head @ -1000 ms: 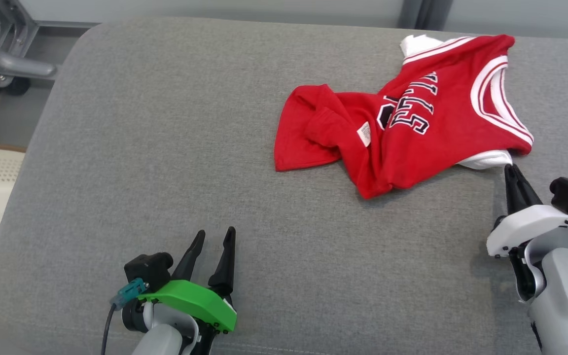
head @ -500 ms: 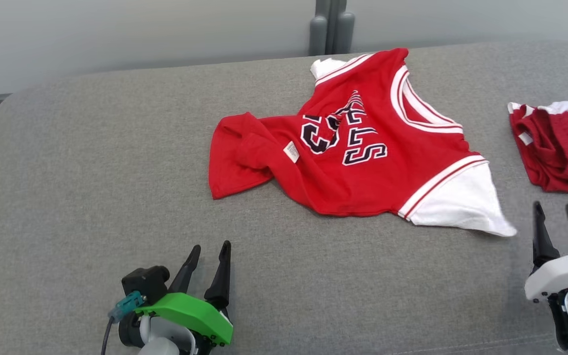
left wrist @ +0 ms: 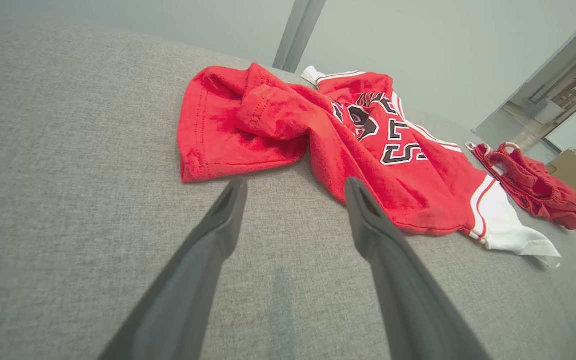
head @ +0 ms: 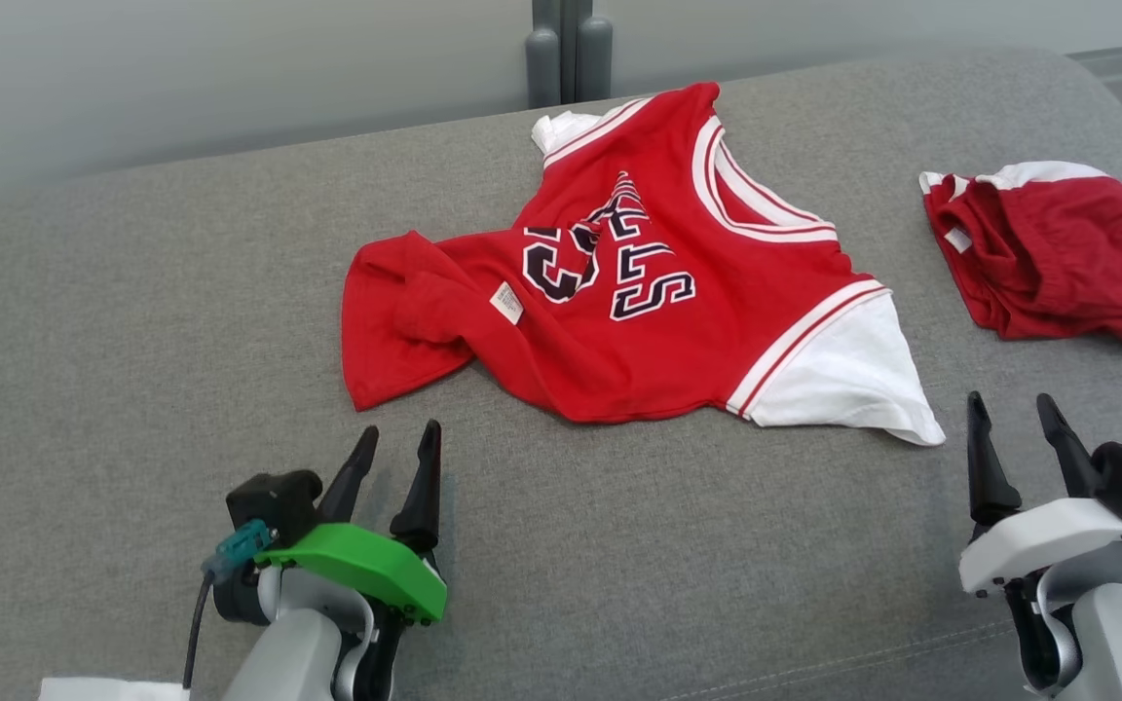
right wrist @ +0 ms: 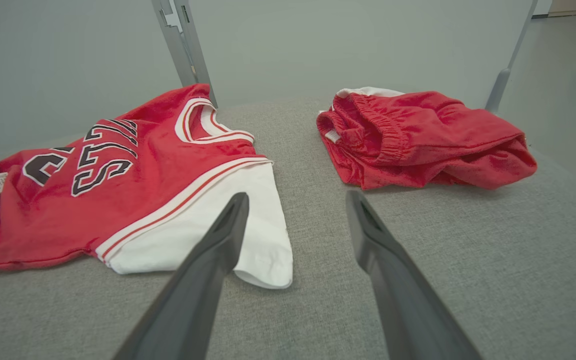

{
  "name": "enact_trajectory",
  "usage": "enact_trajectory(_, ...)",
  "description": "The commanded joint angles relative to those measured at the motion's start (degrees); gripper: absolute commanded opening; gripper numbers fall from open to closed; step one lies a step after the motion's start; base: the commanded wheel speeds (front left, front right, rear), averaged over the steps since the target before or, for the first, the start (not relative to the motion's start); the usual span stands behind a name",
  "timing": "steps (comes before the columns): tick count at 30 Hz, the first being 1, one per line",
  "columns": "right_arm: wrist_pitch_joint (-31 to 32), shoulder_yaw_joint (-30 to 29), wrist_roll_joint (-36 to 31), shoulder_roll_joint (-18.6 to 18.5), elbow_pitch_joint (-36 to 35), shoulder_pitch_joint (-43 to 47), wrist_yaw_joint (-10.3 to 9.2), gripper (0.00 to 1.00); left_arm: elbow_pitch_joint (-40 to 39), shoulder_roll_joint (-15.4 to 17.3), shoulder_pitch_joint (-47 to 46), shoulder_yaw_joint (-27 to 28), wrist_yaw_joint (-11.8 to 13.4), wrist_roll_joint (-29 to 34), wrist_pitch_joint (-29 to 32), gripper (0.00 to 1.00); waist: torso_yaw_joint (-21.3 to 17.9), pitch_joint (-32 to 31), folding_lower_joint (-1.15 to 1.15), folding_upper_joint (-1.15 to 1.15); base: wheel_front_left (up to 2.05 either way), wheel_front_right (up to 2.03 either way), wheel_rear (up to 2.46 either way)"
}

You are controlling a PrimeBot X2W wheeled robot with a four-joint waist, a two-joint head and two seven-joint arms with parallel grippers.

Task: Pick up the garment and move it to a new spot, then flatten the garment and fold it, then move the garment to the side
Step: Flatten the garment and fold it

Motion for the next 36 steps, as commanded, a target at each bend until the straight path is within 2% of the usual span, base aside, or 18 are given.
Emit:
enact_trajectory(1,-0.16,0.62,0.06,0.21,-0.09,-0.98,-0.08,1.00,0.38,0.33,-1.83,0.29,-0.12,0.69,-0.18,1.00,-1.32,1.88,0.00,0.00,0.00,0.00,0.00)
enact_trajectory(8,-0.15,4.74,0.72,1.13,0.91,-4.01,-0.07,1.00,4.72,0.31,-9.82,2.46,-0.12,4.69,-0.18,1.00,-4.15,6.40,0.00,0.00,0.00,0.00,0.00)
enact_trajectory(14,-0.16,5.45,0.86,1.55,1.32,-5.27,-0.07,1.00,9.23,1.37,-16.30,5.71,-0.13,7.70,-0.18,1.00,-6.49,9.20,0.00,0.00,0.00,0.00,0.00)
enact_trajectory(20,-0.16,6.03,1.14,1.75,1.79,-6.18,-0.07,1.00,13.43,3.04,-21.21,5.56,-0.13,7.82,-0.18,1.00,-8.45,10.96,0.00,0.00,0.00,0.00,0.00)
enact_trajectory(27,-0.16,5.54,0.61,1.95,1.37,-6.53,-0.07,1.00,16.91,3.65,-23.48,6.63,-0.13,8.00,-0.18,1.00,-9.03,11.89,0.00,0.00,0.00,0.00,0.00)
enact_trajectory(28,-0.16,5.40,0.48,1.95,1.48,-6.63,-0.07,1.00,17.28,3.45,-23.40,6.16,-0.13,7.65,-0.18,0.94,-8.96,11.94,0.00,0.00,0.00,0.00,0.00)
enact_trajectory(29,-0.16,5.23,0.36,2.02,1.59,-6.75,-0.07,1.00,17.35,3.22,-23.35,5.44,-0.13,7.13,-0.18,0.61,-8.83,11.98,0.00,0.00,0.00,0.00,0.00)
enact_trajectory(30,-0.16,5.17,0.30,2.22,1.66,-6.82,-0.07,1.00,17.31,3.05,-23.25,4.71,-0.13,6.57,-0.18,0.40,-8.64,11.98,0.00,0.00,0.00,0.00,0.00)
enact_trajectory(31,-0.16,5.12,0.23,2.32,1.76,-6.88,-0.07,1.00,17.25,3.07,-23.14,3.99,-0.13,6.20,-0.18,0.00,-8.42,11.96,0.00,0.00,0.00,0.00,0.00)
enact_trajectory(36,-0.16,5.10,0.82,2.57,2.07,-7.14,-0.07,1.00,15.21,3.61,-22.59,0.88,-0.13,4.48,-0.18,0.00,-6.82,11.39,0.00,0.00,0.00,0.00,0.00)
